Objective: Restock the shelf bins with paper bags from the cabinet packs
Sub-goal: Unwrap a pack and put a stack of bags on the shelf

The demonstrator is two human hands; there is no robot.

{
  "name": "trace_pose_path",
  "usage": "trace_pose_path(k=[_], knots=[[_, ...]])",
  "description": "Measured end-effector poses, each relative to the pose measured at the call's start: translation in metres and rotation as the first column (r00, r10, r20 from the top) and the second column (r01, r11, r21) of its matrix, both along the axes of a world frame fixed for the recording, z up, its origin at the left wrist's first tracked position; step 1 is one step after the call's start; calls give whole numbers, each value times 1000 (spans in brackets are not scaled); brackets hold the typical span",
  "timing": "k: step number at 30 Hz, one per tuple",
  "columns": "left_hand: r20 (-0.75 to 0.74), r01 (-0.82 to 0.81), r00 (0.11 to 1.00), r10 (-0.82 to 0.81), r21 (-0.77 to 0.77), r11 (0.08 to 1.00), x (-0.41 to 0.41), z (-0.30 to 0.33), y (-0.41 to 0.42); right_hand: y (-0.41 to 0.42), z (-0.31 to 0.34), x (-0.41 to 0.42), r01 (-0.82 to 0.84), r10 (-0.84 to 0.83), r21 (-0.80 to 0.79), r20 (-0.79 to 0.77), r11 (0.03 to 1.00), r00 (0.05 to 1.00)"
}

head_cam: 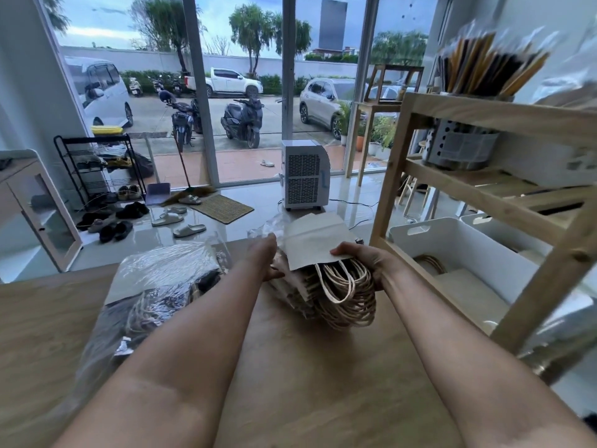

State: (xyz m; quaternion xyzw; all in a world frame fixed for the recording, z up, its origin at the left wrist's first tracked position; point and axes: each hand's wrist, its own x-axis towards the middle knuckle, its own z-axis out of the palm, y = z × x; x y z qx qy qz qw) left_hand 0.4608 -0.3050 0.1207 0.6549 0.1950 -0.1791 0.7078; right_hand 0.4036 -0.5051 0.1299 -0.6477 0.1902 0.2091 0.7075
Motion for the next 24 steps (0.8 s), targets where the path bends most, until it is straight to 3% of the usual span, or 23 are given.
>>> trace_pose_path(k=[6, 16, 18, 20, 22, 24], knots=[[16, 47, 999, -47, 40, 998, -7, -7, -2, 2, -25, -29, 261, -278, 144, 113, 955, 954], [9, 73, 997, -74, 57, 996, -27, -5, -5, -1, -44, -71, 410, -540, 417, 266, 811, 798], [66, 63, 995, -70, 99, 993, -30, -9, -5, -11, -37, -81, 386, -535, 446, 280, 808, 797], [156, 51, 984, -90, 238, 970, -40, -11, -6, -24, -32, -90, 327, -479, 434, 308, 840, 822], [238, -38, 969, -71, 428, 903, -56, -11, -7, -36, -27, -104, 265, -394, 383, 312, 885, 865], [289, -133, 957, -4, 454, 881, -73, -6, -7, -46, -22, -122, 182, -300, 356, 310, 916, 902]])
